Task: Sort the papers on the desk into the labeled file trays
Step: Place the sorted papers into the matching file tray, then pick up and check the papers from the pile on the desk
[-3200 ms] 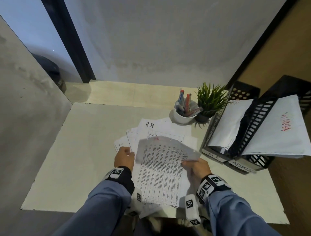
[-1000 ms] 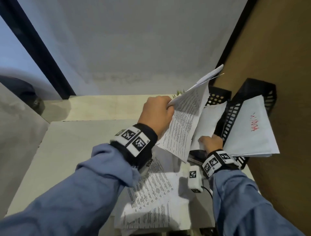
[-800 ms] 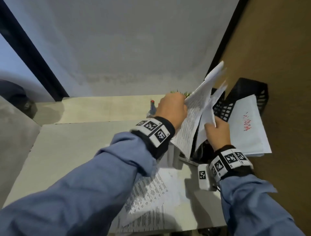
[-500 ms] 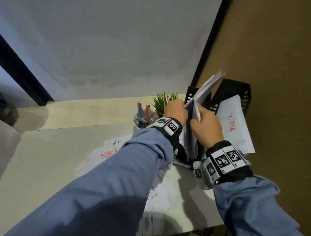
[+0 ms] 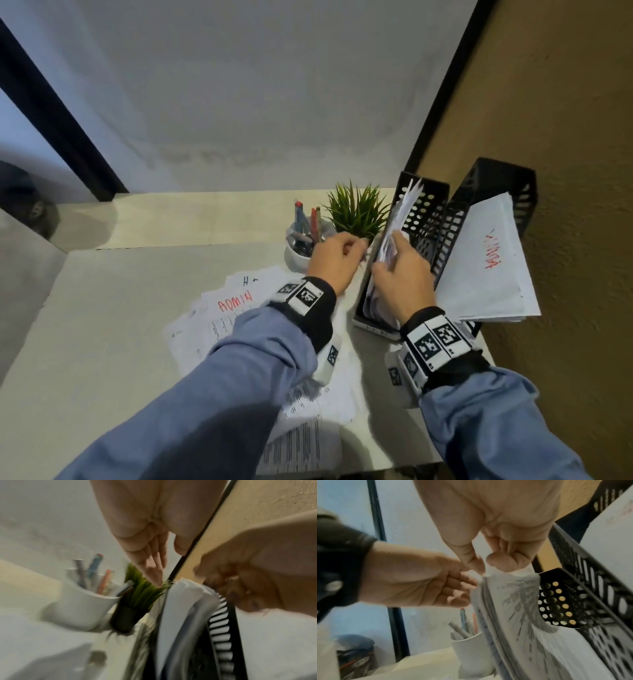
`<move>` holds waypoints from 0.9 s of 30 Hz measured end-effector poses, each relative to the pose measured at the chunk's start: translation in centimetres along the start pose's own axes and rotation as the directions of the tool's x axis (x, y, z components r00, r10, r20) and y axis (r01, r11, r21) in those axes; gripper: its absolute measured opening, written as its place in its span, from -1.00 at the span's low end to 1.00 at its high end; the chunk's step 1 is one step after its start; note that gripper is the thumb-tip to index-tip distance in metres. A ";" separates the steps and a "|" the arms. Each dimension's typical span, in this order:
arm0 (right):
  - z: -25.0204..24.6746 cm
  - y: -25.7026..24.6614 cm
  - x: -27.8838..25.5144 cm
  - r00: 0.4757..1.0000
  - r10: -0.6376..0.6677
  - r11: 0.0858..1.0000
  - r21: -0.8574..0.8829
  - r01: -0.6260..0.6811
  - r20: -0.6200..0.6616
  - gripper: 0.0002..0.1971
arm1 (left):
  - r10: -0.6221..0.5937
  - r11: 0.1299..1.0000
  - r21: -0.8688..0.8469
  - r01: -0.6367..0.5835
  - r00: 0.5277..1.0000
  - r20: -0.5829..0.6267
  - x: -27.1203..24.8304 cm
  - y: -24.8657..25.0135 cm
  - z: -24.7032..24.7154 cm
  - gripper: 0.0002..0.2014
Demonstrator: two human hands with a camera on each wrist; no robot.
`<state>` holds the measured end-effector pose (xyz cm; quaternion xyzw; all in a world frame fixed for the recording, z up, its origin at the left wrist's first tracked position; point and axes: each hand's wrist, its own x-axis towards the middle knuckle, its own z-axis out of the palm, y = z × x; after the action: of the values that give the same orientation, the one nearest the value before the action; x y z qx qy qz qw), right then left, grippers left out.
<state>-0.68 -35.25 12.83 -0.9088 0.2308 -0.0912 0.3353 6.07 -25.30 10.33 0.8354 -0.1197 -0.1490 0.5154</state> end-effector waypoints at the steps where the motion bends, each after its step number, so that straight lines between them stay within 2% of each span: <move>1: 0.3 -0.5 -0.7 0.998 -0.048 0.998 0.038 0.050 -0.035 -0.54 | -0.039 0.999 0.004 0.039 0.999 -0.038 -1.1 -1.4 -0.8 -0.73; 3: 1.6 -1.0 -2.5 0.988 -0.152 0.985 0.075 0.153 -0.019 -0.68 | -0.169 0.980 0.086 0.179 0.979 -0.111 -3.5 -5.3 -2.4 -0.78; 5: 4.3 -0.7 -4.0 0.975 -0.181 0.983 0.045 0.177 0.131 -0.77 | -0.344 0.917 0.148 0.370 0.923 -0.171 -5.8 -9.5 -3.9 -0.73; 7: 7.6 0.7 -5.3 0.950 -0.080 0.994 -0.041 0.096 0.303 -0.76 | -0.510 0.814 0.180 0.553 0.827 -0.235 -8.1 -13.3 -5.3 -0.60; 10: 12.0 3.1 -6.7 0.878 0.130 0.986 -0.156 -0.064 0.461 -0.67 | -0.641 0.661 0.191 0.726 0.679 -0.358 -10.9 -16.8 -6.9 -0.46; 12: 13.8 3.8 -7.4 0.846 0.203 0.965 -0.246 -0.089 0.492 -0.70 | -0.668 0.628 0.149 0.764 0.628 -0.399 -11.9 -18.1 -7.4 -0.42; 14: 14.6 3.9 -7.9 0.830 0.268 0.942 -0.313 -0.119 0.489 -0.73 | -0.680 0.645 0.054 0.763 0.605 -0.414 -12.5 -19.2 -7.5 -0.40; 17: 15.4 3.9 -8.3 0.827 0.293 0.938 -0.313 -0.151 0.479 -0.89 | -0.682 0.695 -0.091 0.713 0.613 -0.399 -13.1 -19.8 -7.8 -0.53; 19: 15.9 4.3 -8.4 0.818 0.289 0.943 -0.296 -0.153 0.498 -0.78 | -0.636 0.751 -0.114 0.650 0.666 -0.390 -13.5 -20.0 -8.0 -0.72; 21: 15.7 4.3 -8.5 0.810 0.284 0.953 -0.246 -0.179 0.513 -0.82 | -0.562 0.817 -0.114 0.566 0.736 -0.377 -13.9 -20.1 -8.1 -0.82; 23: 15.6 4.4 -8.6 0.815 0.311 0.950 -0.195 -0.245 0.489 -0.62 | -0.506 0.858 -0.117 0.500 0.784 -0.361 -14.3 -20.1 -8.3 -0.80; 26: 15.2 4.4 -8.8 0.833 0.316 0.945 -0.074 -0.318 0.455 -0.78 | -0.456 0.889 -0.200 0.411 0.832 -0.316 -14.9 -21.1 -8.9 -0.66; 27: 15.4 4.7 -8.7 0.839 0.308 0.943 -0.026 -0.333 0.449 -0.74 | -0.438 0.897 -0.213 0.388 0.849 -0.295 -15.1 -21.3 -9.1 -0.64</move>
<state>-5.08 -25.46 -1.97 -0.8445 0.2938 0.1711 0.4138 -3.52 -3.06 -3.01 0.8145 0.1639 -0.1204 0.5434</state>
